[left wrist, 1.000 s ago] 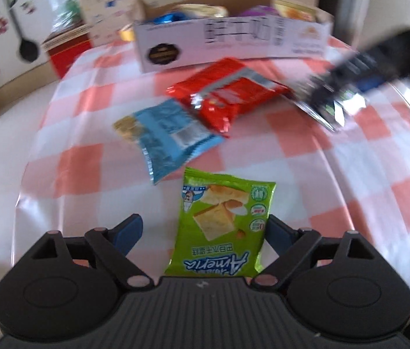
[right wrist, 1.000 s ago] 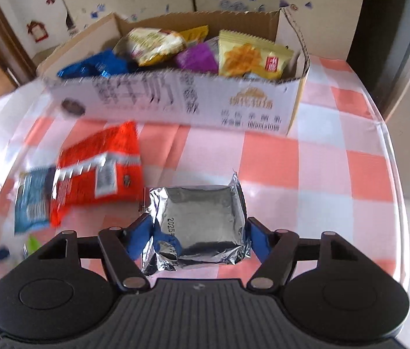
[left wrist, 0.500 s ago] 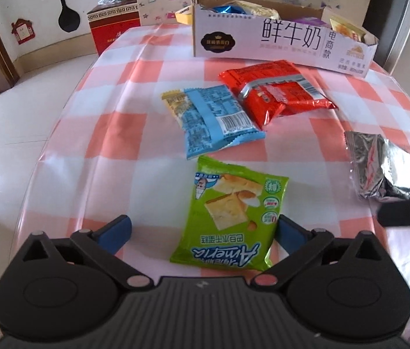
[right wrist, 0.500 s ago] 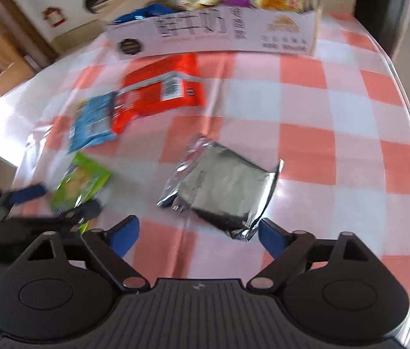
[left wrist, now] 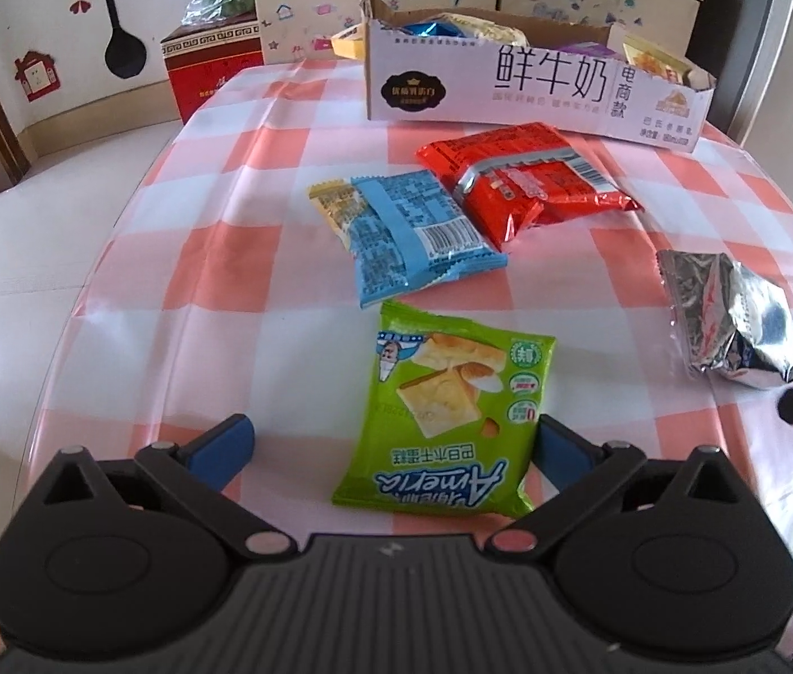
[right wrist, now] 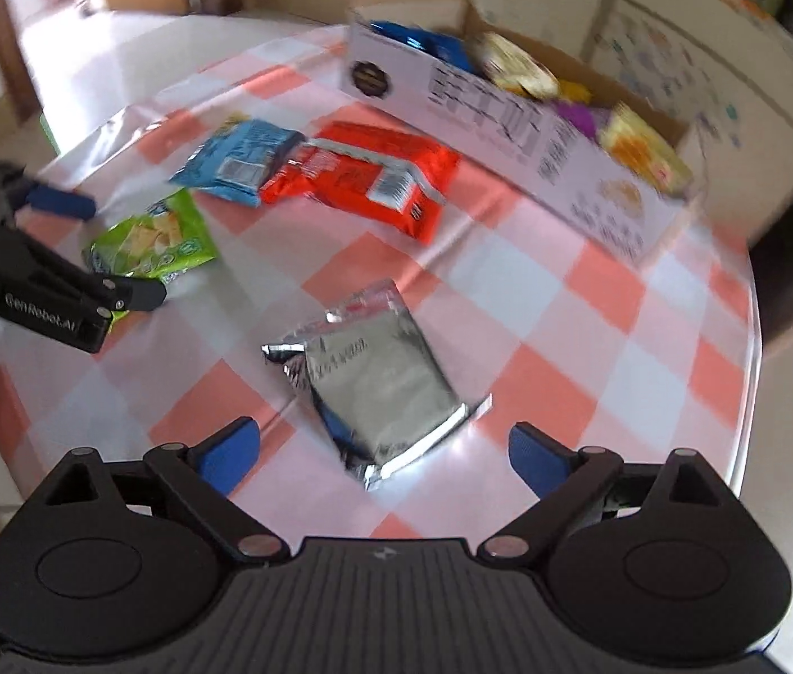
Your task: Organize snacks
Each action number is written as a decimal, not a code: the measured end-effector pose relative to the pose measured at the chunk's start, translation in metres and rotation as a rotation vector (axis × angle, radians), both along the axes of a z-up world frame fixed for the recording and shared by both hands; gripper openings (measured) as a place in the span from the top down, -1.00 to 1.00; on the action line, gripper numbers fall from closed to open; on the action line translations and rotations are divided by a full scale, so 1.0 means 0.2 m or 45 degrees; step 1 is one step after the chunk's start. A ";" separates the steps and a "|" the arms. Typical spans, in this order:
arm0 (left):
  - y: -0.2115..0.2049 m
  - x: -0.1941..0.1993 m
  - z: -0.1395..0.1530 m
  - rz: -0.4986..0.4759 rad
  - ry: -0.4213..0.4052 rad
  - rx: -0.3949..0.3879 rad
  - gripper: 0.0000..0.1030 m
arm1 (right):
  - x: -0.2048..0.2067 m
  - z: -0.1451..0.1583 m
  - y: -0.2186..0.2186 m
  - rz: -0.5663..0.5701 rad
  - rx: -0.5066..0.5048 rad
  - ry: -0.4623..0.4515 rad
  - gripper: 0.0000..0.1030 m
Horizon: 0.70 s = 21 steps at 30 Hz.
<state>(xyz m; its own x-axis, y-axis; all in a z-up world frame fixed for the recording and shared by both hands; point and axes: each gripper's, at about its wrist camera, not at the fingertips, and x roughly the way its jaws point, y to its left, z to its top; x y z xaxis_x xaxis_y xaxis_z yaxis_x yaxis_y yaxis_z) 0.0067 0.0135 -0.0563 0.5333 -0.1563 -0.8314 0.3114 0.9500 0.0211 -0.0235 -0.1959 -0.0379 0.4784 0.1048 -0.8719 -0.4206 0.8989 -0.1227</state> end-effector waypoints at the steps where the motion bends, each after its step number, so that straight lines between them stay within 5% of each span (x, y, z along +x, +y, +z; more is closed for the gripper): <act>1: 0.00 0.00 0.00 -0.011 -0.006 0.001 -0.99 | 0.01 -0.01 0.01 0.033 -0.010 -0.015 -0.92; 13: -0.02 0.04 0.01 -0.155 -0.019 0.035 -0.99 | 0.12 -0.11 0.07 0.242 -0.036 0.005 -0.92; 21: -0.09 0.02 0.01 -0.222 0.003 0.037 -0.97 | 0.18 -0.15 0.08 0.217 -0.002 0.061 -0.94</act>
